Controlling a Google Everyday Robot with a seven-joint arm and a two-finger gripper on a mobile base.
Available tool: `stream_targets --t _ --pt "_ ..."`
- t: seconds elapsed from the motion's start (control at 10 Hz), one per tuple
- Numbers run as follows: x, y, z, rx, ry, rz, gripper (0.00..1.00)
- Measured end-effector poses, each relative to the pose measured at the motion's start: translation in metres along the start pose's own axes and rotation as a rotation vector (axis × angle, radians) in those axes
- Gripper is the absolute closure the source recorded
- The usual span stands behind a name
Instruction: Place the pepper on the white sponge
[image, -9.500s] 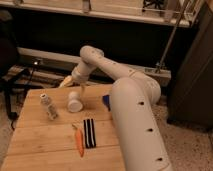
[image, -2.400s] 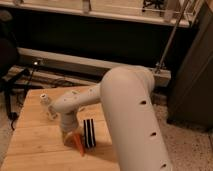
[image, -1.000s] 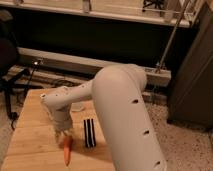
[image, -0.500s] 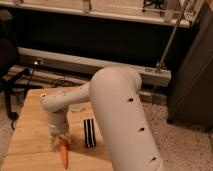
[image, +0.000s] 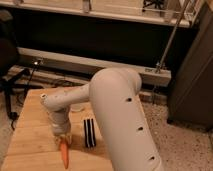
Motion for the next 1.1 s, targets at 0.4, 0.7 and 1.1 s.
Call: stream_targets --t 0.4,0.7,1.1 --pt "0.01 0.002 -0.007 -0.008 0.004 -0.005 1.0" --pt "0.035 -0.003 -0.042 0.056 0.082 0.003 1.0" --pt "0.071 0.088 -0.169 0.085 0.314 0.13 1.0"
